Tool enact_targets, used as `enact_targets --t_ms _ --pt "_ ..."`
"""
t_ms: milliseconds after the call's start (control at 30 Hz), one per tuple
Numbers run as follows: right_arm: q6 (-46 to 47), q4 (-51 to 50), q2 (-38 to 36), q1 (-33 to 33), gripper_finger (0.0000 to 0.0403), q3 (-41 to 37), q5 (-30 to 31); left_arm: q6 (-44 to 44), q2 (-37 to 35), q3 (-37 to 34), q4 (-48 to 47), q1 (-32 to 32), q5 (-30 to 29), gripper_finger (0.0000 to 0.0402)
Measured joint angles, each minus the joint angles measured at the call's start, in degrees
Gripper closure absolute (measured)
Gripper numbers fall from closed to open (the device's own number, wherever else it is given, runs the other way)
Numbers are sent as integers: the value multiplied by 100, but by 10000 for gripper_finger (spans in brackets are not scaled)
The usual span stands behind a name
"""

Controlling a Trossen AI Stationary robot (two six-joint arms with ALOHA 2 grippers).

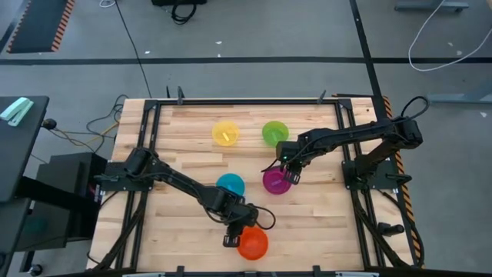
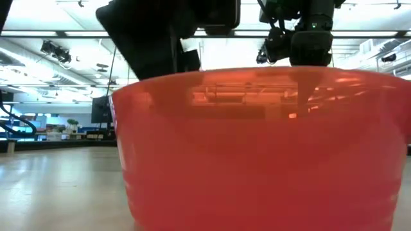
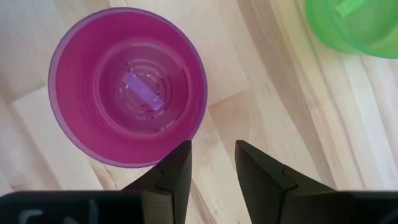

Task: Nest bowls inside each other
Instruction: Stack the orange bowl on top of the blue bowl

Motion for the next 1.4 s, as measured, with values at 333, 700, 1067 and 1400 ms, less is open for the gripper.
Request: enact_targets --t_ms 333,700,1067,1400 --pt "-16 10 0 0 273 0 2 163 -9 315 -166 113 2 294" --pt "-125 10 -15 0 273 2 2 321 348 316 -89 297 197 294" --pt "-125 7 -15 -17 273 2 2 585 352 791 -157 239 201 294" --pt "-344 -79 -20 -285 273 2 2 572 505 803 -105 166 296 294"
